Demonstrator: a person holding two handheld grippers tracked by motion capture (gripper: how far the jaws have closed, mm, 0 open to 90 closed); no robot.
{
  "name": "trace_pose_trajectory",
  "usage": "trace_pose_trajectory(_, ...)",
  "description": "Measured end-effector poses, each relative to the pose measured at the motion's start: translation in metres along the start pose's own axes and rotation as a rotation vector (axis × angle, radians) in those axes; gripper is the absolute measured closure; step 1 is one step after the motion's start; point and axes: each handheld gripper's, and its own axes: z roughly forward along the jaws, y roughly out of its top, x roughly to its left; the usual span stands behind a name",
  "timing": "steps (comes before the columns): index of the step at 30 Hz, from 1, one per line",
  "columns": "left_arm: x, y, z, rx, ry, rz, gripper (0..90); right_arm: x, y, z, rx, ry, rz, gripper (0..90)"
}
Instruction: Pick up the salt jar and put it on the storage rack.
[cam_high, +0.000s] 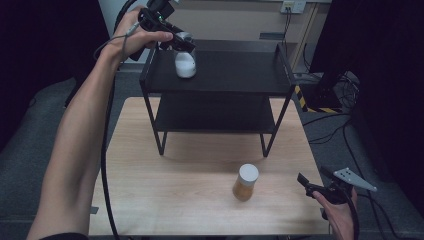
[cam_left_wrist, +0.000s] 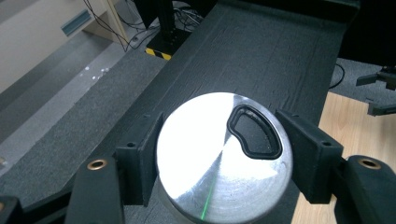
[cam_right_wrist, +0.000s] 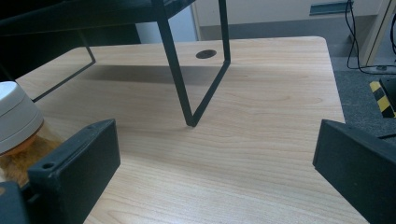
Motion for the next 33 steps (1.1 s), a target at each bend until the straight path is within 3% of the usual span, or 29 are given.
trace_pose_trajectory(5,0.002,0.0,0.004,0.016,-0.008,-0.002,33.9,0.0,0.0,0.0,0.002,0.001,-0.001,1.1)
trace_pose_trajectory(9,0.005,-0.005,0.005,-0.004,-0.012,-0.007,33.5,0.001,0.0,0.0,0.001,0.001,-0.003,1.1)
trace_pose_trajectory(11,0.008,-0.009,0.006,-0.014,-0.033,-0.019,25.9,0.001,0.0,0.0,-0.001,0.001,-0.001,1.1)
trace_pose_trajectory(14,0.006,-0.009,0.008,-0.009,-0.022,-0.011,14.5,0.001,0.0,-0.001,-0.003,-0.002,-0.003,1.1)
trace_pose_trajectory(15,0.0,-0.01,0.007,-0.02,0.02,-0.007,10.0,0.001,0.0,-0.001,-0.003,-0.002,-0.001,1.1)
trace_pose_trajectory(16,-0.001,-0.013,0.005,-0.052,0.03,-0.021,3.2,0.001,0.0,-0.001,-0.005,-0.003,-0.002,1.1)
trace_pose_trajectory(18,0.0,-0.021,-0.002,-0.141,0.025,-0.043,5.7,0.0,-0.001,-0.001,-0.005,-0.003,-0.002,1.1)
trace_pose_trajectory(19,-0.001,-0.022,-0.005,-0.16,0.029,-0.048,4.8,0.001,-0.001,-0.001,-0.004,-0.004,-0.001,1.1)
trace_pose_trajectory(26,-0.016,-0.01,-0.029,-0.202,0.069,-0.018,3.0,0.001,0.0,0.0,-0.004,-0.001,-0.001,1.1)
trace_pose_trajectory(28,-0.018,-0.01,-0.037,-0.235,0.057,-0.023,3.0,0.001,0.0,0.0,-0.005,0.001,0.0,1.1)
trace_pose_trajectory(33,-0.03,-0.008,-0.052,-0.249,0.061,-0.003,2.4,0.001,0.0,0.0,-0.007,0.005,0.003,1.1)
